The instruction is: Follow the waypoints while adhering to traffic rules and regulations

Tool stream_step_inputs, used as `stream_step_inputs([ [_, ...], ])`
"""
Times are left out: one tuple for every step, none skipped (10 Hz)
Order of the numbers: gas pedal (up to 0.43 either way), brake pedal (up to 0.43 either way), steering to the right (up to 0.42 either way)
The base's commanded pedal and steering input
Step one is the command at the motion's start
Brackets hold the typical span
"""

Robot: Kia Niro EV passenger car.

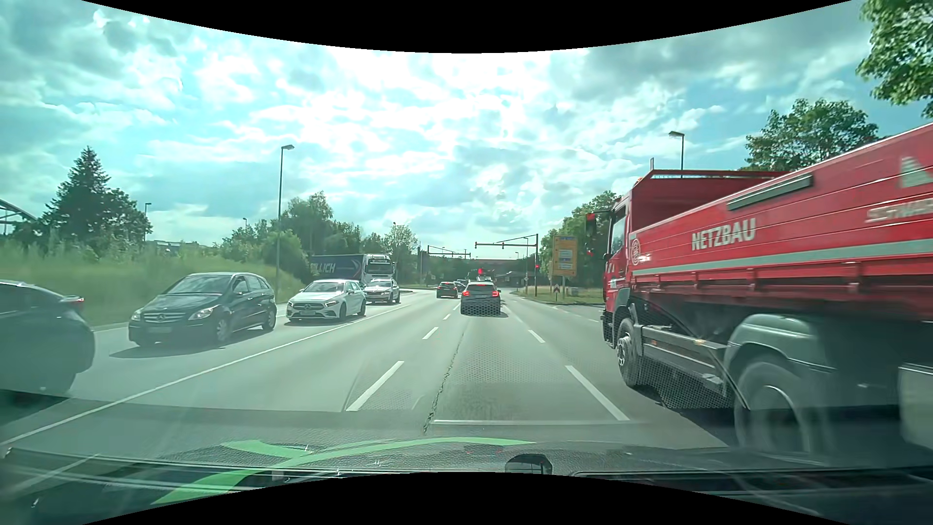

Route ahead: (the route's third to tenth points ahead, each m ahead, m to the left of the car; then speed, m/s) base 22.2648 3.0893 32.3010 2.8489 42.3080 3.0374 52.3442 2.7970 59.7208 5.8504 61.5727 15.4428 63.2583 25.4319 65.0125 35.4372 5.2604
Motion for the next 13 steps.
stream_step_inputs([
  [0.000, 0.079, -0.007],
  [0.000, 0.085, -0.007],
  [0.000, 0.091, -0.007],
  [0.000, 0.116, -0.007],
  [0.000, 0.134, -0.007],
  [0.000, 0.152, -0.007],
  [0.000, 0.165, -0.007],
  [0.000, 0.171, -0.007],
  [0.000, 0.177, -0.007],
  [0.000, 0.183, -0.007],
  [0.000, 0.189, -0.007],
  [0.000, 0.189, -0.007],
  [0.000, 0.189, -0.006],
])
